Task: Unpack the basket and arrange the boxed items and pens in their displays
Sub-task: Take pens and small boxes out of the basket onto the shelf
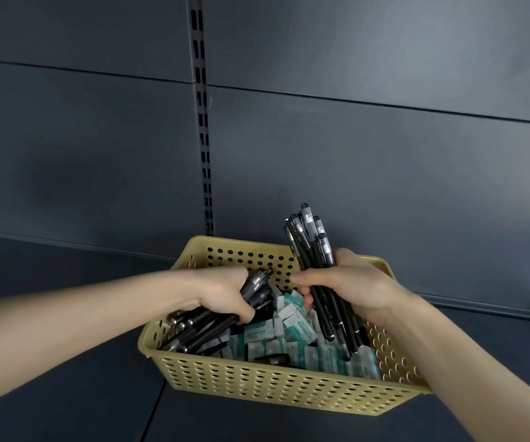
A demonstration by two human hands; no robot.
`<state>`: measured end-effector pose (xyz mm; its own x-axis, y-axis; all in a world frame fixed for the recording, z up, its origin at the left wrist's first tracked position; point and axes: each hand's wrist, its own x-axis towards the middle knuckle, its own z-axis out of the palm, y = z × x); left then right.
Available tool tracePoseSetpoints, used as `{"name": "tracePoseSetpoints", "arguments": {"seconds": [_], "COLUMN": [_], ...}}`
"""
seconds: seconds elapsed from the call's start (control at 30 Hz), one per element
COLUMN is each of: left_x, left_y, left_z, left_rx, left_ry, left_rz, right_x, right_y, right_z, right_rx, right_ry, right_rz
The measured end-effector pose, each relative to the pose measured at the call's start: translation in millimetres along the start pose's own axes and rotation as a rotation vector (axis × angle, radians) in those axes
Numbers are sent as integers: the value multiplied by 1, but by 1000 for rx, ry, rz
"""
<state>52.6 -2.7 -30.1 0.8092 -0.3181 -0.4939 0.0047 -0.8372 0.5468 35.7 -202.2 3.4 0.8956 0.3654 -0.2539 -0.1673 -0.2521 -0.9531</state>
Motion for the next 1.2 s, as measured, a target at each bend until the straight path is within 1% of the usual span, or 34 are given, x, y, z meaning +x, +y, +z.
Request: {"name": "tracePoseSetpoints", "arguments": {"seconds": [0.1, 0.2, 0.27, 0.33, 0.4, 0.47, 0.6, 0.67, 0.83, 0.9, 1.1, 1.2], "left_x": [-9, -20, -24, -24, -22, -21, -19, -20, -18, -17, -14, -14], "left_y": [-1, 0, 4, 10, 20, 30, 44, 48, 47, 44, 38, 41], "left_z": [-4, -7, -8, -10, -11, -10, -4, -2, -3, -5, -8, -10], "left_rx": [-367, -641, -842, -1035, -1185, -1277, -1298, -1265, -1116, -1045, -982, -1017], "left_ry": [-10, 125, 208, 247, 284, 316, 339, 354, 375, 352, 257, 211], "left_rz": [116, 238, 283, 306, 323, 354, 496, 524, 579, 576, 517, 477], "right_x": [-1, -2, -3, -4, -5, -5, -6, -7, -5, -3, -1, -2], "right_y": [0, -1, -2, -4, -5, -6, -7, -8, -9, -9, -8, -10], "right_z": [0, 0, 2, 4, 8, 12, 16, 17, 19, 19, 19, 19], "right_rx": [11, 13, 75, 140, 194, 227, 302, 339, 296, 288, 299, 319], "right_ry": [-7, -36, -85, -152, -211, -241, -220, -227, -219, -220, -263, -248], "right_rz": [-12, -11, -3, -12, -40, -63, -89, -94, -104, -96, -49, -32]}}
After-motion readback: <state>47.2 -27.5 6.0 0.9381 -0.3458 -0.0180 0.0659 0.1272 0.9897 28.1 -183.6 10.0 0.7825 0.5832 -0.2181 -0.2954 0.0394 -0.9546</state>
